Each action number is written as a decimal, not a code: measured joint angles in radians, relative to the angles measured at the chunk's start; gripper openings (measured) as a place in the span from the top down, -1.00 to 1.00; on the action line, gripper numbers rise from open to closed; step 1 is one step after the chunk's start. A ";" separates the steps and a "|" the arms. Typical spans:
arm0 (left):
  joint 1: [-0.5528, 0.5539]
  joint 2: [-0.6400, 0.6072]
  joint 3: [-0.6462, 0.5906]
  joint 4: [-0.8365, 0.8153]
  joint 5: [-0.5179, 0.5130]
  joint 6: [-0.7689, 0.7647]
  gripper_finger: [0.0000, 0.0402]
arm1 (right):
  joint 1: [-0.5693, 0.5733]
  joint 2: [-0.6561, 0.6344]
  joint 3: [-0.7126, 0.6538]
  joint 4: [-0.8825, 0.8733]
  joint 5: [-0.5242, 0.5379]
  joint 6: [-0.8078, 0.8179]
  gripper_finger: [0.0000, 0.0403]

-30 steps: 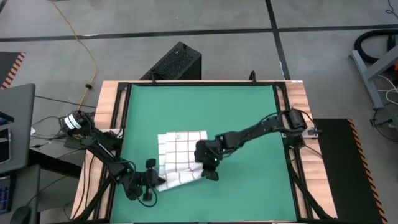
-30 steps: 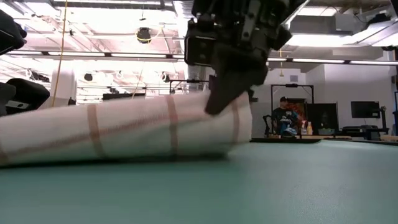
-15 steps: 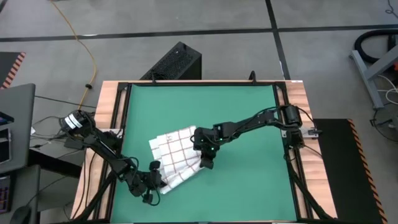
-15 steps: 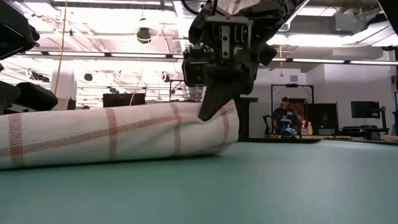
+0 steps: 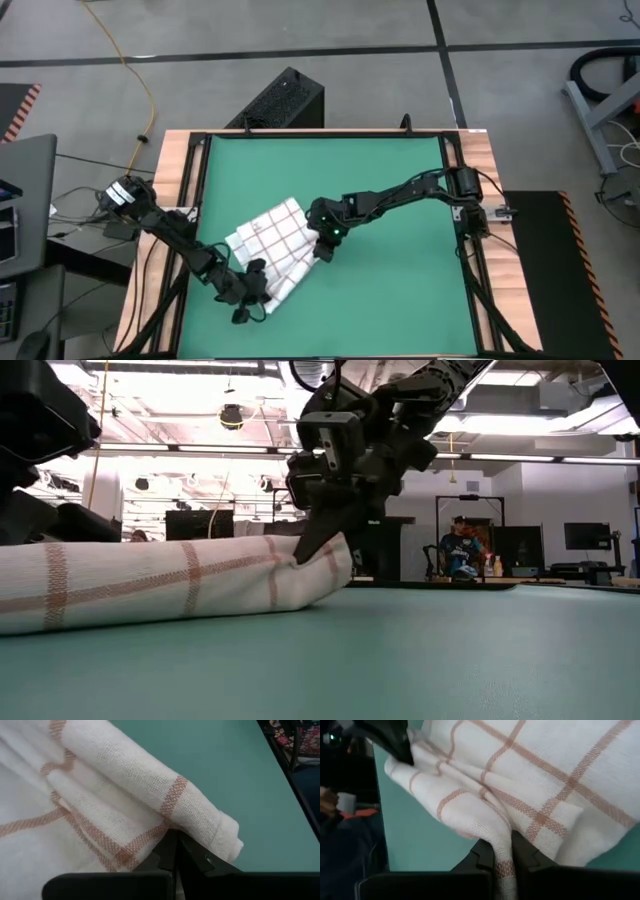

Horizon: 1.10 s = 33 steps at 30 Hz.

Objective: Roll towel
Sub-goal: Roll the white towel

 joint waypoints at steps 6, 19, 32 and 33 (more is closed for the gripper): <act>0.031 0.002 -0.003 0.075 0.031 0.054 1.00 | -0.001 0.000 0.000 0.019 0.070 0.021 0.81; -0.043 -0.071 0.085 0.029 -0.191 0.063 1.00 | 0.039 0.012 0.001 0.019 0.117 0.020 0.81; -0.091 -0.031 0.069 -0.202 -0.605 0.051 1.00 | 0.042 0.012 0.001 0.022 0.106 0.010 0.81; -0.081 -0.020 0.058 -0.184 -0.594 0.051 1.00 | 0.042 0.012 0.001 0.021 0.105 0.010 0.81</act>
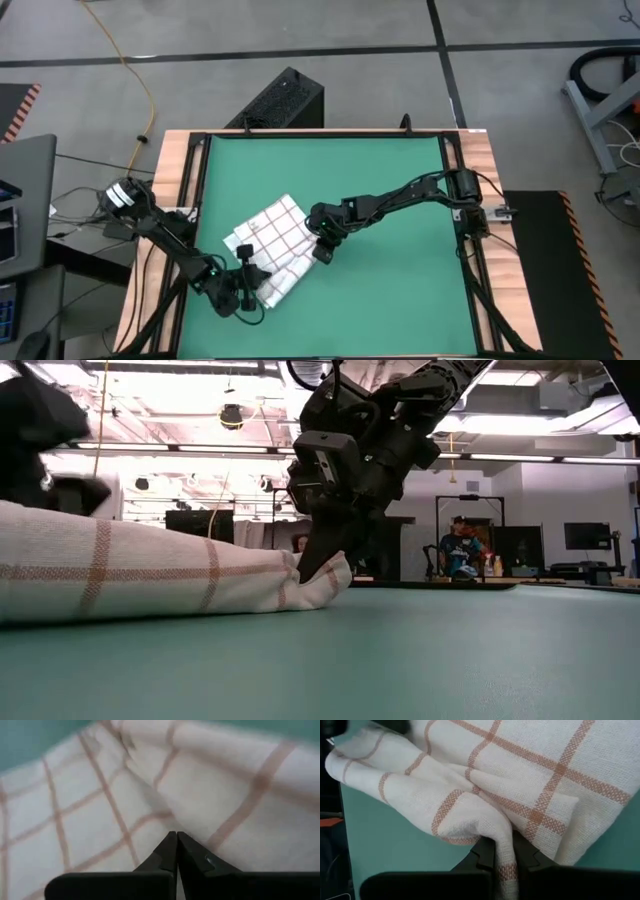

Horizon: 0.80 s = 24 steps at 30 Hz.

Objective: Roll towel
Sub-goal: Roll the white towel

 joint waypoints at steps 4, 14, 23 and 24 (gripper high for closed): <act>0.030 0.048 -0.021 0.134 0.092 0.027 1.00 | -0.001 -0.013 0.000 0.002 -0.004 0.000 0.81; 0.045 0.094 -0.020 0.273 0.163 0.091 1.00 | -0.049 -0.012 0.045 0.001 -0.007 -0.019 0.81; 0.122 0.093 -0.019 0.285 0.269 0.231 1.00 | -0.058 -0.012 0.046 0.020 0.013 -0.027 0.81; 0.138 0.093 -0.019 0.284 0.284 0.263 1.00 | -0.056 -0.012 0.046 0.021 0.015 -0.027 0.81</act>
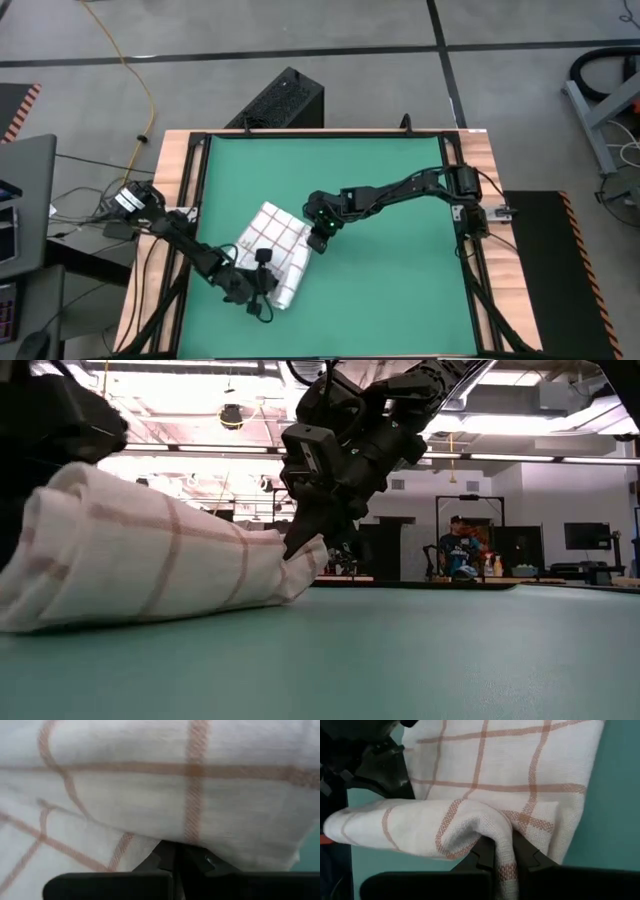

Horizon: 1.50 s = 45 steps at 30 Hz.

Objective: Roll towel
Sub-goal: Roll the white towel

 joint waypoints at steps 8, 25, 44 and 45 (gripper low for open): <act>0.120 0.000 0.000 -0.002 0.162 0.115 1.00 | 0.026 0.000 0.000 0.002 0.021 0.001 0.81; -0.012 -0.241 0.047 -0.222 0.159 -0.130 1.00 | 0.024 0.000 0.001 -0.088 0.086 -0.019 0.81; 0.030 -0.346 0.040 -0.698 -0.283 0.046 1.00 | 0.065 0.000 0.001 -0.078 0.090 -0.010 0.81; 0.063 -0.346 0.006 -0.652 -0.250 0.075 1.00 | 0.068 0.000 0.001 -0.079 0.094 -0.009 0.81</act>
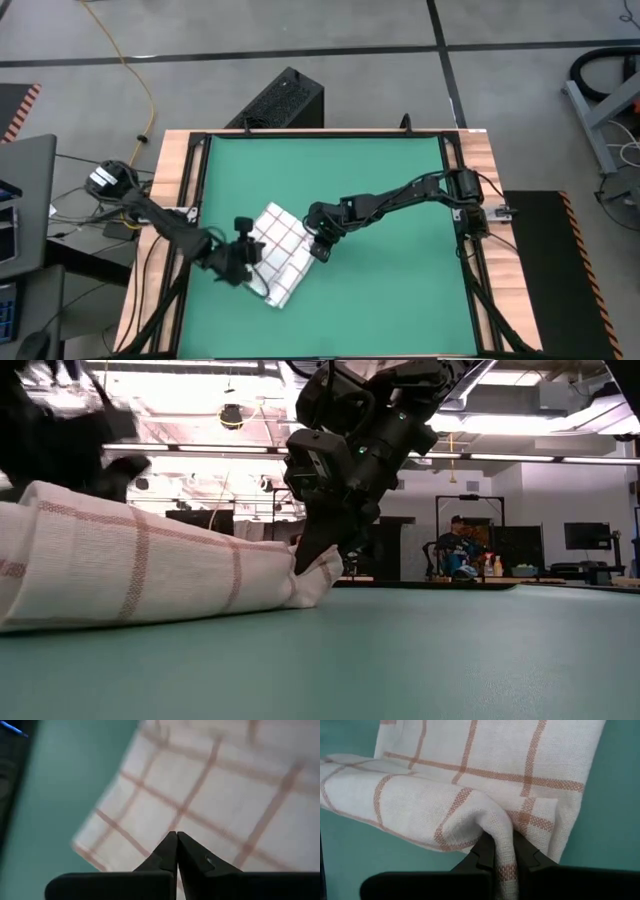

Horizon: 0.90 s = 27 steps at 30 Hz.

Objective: Roll towel
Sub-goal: Roll the white towel

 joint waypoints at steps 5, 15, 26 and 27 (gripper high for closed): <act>0.180 0.000 -0.131 0.205 0.153 0.132 1.00 | 0.004 0.000 0.000 -0.004 0.009 0.010 0.81; 0.474 0.000 -0.146 0.309 0.440 0.403 1.00 | 0.041 0.000 0.000 -0.004 0.062 0.044 0.81; 0.613 0.052 -0.116 0.389 0.661 0.644 1.00 | 0.104 0.001 0.007 -0.006 0.110 0.137 0.81; 0.607 0.072 -0.104 0.393 0.670 0.660 1.00 | 0.104 0.002 0.013 -0.006 0.110 0.140 0.81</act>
